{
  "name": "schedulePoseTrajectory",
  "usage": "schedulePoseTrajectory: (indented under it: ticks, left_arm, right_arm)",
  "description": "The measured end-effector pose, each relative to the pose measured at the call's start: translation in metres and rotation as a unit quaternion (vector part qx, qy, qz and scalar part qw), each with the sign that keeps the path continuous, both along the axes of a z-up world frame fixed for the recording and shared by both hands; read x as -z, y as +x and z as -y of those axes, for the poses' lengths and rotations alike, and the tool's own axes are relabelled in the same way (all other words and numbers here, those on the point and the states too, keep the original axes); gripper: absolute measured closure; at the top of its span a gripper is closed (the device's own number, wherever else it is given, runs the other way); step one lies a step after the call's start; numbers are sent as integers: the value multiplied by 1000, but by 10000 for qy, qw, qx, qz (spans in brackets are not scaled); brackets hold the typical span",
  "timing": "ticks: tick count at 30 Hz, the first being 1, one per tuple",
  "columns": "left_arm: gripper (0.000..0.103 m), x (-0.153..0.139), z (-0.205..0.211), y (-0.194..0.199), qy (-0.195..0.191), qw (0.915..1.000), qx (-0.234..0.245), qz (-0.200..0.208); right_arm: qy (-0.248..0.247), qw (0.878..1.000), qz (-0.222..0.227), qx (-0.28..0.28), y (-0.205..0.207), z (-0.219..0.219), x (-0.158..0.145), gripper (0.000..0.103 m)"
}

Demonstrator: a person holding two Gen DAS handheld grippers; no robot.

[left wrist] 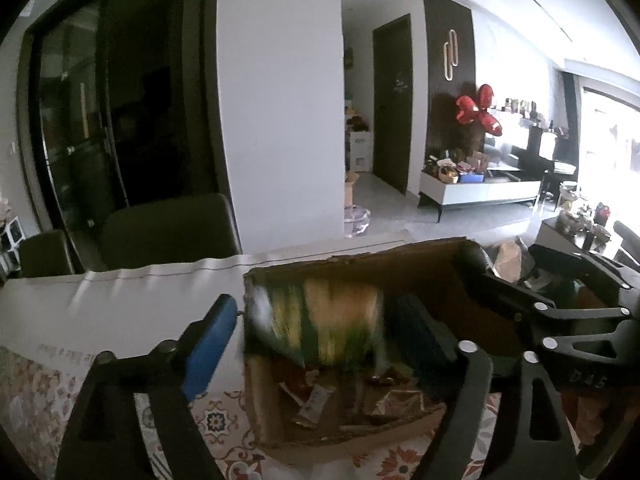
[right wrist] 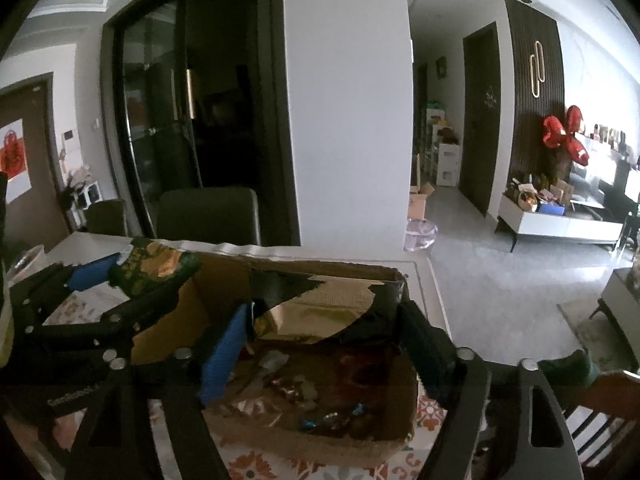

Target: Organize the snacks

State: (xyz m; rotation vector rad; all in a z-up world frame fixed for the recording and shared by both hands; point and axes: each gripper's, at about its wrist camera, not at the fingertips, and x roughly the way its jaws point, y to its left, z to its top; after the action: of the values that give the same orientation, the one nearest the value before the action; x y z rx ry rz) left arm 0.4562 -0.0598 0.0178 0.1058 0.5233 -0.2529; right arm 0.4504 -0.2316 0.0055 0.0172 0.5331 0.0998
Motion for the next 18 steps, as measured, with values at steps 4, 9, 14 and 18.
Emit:
schedulePoseTrajectory:
  ticks: [4,9,14,18]
  left_arm:
    - [12,2,-4,-2,13,9999,-102,11]
    - [12,-2,-10,-12,11,9997,-245,61]
    - [8,-12,-17,-33,69,9991,-366,226]
    - [2,-24,-21,-60,102,9983,-467,333]
  right_arm:
    - [-120,9999,-27,82,-1,-2,1,18]
    - [-257,9995,52,185,-11,-5,-4,18]
    - [-326,9990,139,255,-29,-9,-17,18]
    - [-376,9984,265,317,-55,-14,-30,12]
